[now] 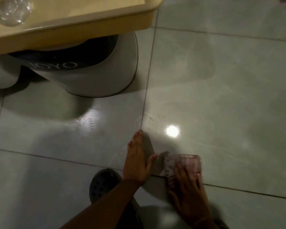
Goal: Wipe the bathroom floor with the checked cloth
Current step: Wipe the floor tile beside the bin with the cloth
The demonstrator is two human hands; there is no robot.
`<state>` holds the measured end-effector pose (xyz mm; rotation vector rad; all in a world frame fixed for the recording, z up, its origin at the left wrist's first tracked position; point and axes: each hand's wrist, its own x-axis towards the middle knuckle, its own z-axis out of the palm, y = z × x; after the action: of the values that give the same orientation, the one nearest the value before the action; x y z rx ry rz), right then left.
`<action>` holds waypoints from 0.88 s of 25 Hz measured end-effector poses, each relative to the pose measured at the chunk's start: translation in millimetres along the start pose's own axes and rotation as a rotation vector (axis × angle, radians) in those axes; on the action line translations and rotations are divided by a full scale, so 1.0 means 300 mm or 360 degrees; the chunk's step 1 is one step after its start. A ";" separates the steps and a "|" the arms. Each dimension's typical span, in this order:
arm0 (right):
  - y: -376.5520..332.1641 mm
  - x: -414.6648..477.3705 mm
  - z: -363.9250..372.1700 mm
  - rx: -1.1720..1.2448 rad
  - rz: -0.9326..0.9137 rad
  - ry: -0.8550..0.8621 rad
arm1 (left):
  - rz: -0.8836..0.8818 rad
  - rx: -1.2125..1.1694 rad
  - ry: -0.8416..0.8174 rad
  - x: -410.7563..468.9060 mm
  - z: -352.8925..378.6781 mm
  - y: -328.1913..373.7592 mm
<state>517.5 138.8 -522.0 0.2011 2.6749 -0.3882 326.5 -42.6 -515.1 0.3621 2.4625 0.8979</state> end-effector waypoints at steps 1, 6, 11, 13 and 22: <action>0.068 -0.007 -0.023 -0.0013 0.0110 -0.0018 | 0.0003 0.0018 0.0012 -0.001 0.002 -0.002; 0.211 0.422 -0.253 0.0036 0.0600 0.0168 | -0.0026 -0.0040 0.0031 0.002 0.007 0.010; -0.104 0.811 -0.322 -0.0049 0.0310 0.0271 | -0.0126 -0.0149 0.0055 0.010 -0.016 0.019; -0.182 0.715 -0.245 -0.0099 0.0060 0.0231 | -0.0166 -0.0194 0.0070 0.014 -0.026 0.030; 0.222 0.067 -0.068 -0.0108 0.0286 -0.0031 | -0.0140 -0.0168 0.0065 0.010 -0.020 0.027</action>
<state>504.8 209.8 -528.7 0.4114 2.6194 -0.2411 321.4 -38.4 -506.9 0.1987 2.4351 1.0024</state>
